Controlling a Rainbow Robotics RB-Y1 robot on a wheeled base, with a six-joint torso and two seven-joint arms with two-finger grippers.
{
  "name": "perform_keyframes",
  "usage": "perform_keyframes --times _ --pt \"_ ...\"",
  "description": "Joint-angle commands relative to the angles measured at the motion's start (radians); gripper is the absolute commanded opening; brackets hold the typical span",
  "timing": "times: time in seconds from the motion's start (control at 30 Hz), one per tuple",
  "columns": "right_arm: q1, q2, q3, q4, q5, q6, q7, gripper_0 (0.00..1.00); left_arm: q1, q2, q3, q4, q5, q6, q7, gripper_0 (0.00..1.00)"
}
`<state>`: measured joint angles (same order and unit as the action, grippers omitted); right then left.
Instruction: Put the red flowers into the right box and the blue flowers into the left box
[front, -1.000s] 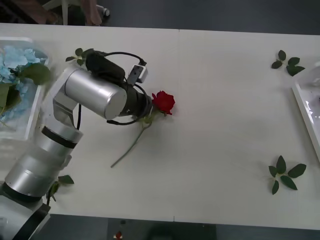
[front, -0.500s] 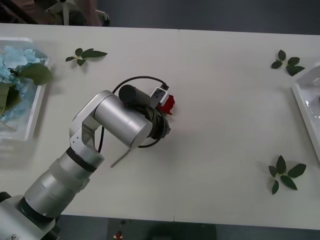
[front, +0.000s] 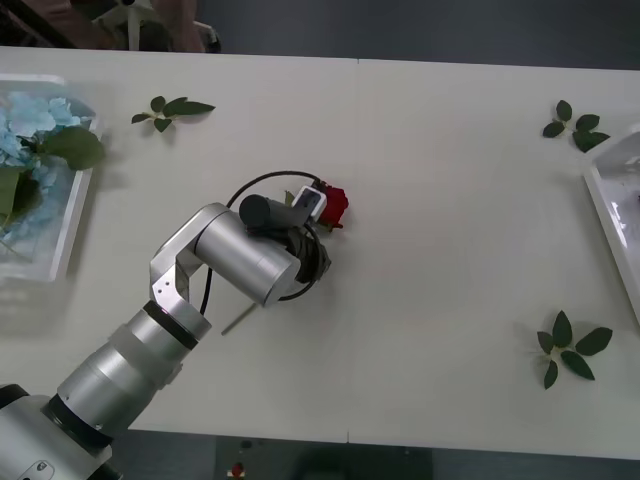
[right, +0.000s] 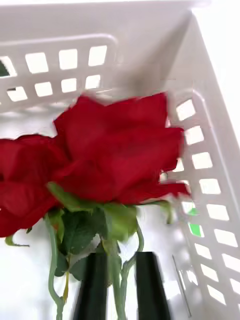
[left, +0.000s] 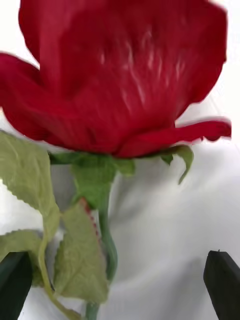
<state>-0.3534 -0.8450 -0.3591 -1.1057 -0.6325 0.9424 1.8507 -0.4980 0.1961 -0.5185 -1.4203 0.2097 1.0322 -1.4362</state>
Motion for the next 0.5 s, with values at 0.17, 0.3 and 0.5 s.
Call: perform_keyframes --times 0.17,0.3,0.5 --pt "-0.013 -0.019 -0.008 -0.051 -0.061 0.032 0.022 1.0 -0.005 -0.014 -0.005 -0.006 -0.003 -0.006 -0.018 0.6" --pt "-0.013 -0.017 -0.024 -0.128 -0.112 0.124 0.013 1.0 -0.004 -0.014 -0.003 -0.005 -0.018 -0.006 -0.03 0.17" --pt "-0.013 -0.017 -0.06 -0.237 -0.233 0.257 0.018 1.0 0.004 -0.006 -0.005 -0.006 -0.029 -0.008 -0.043 0.01"
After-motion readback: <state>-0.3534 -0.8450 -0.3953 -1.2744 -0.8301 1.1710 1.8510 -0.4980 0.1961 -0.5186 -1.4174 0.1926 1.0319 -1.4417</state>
